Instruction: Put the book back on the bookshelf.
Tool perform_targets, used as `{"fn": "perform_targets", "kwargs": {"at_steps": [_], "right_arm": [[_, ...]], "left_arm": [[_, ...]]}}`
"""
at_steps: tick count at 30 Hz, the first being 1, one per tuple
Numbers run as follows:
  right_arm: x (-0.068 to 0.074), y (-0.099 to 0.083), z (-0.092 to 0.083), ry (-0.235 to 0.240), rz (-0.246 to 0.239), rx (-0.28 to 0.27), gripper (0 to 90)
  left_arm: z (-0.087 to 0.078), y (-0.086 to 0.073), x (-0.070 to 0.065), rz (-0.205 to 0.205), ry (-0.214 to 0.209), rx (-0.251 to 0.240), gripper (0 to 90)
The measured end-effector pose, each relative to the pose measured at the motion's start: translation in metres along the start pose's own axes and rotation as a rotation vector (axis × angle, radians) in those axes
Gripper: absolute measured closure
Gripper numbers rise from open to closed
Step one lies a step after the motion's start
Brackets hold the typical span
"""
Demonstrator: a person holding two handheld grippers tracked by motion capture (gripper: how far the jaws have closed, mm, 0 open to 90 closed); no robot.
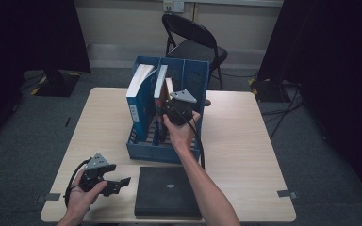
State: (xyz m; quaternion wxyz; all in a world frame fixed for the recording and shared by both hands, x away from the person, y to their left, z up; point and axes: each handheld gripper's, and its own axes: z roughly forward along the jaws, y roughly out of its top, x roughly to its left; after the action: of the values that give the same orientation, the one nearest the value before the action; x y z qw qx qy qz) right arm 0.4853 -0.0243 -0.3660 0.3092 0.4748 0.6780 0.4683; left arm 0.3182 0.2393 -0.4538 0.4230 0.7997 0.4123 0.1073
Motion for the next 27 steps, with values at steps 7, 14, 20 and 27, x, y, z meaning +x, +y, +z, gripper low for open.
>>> {"fn": "perform_targets", "kwargs": {"at_steps": [7,14,20,27], "right_arm": [[-0.008,-0.007,-0.012,0.081,0.007,0.036,58.3],[-0.019,-0.017,-0.029,0.183,-0.035,0.055,54.9],[-0.025,-0.030,-0.036,0.219,-0.063,0.085,54.4],[-0.027,-0.042,-0.044,0.266,-0.092,0.130,60.6]], "left_arm": [[0.000,0.000,0.000,-0.003,0.002,0.005,17.5],[0.002,0.001,-0.002,0.000,-0.001,0.011,17.7],[0.002,0.001,-0.003,0.000,0.003,0.007,17.7],[0.004,0.001,-0.004,-0.003,0.003,0.011,17.7]]}}
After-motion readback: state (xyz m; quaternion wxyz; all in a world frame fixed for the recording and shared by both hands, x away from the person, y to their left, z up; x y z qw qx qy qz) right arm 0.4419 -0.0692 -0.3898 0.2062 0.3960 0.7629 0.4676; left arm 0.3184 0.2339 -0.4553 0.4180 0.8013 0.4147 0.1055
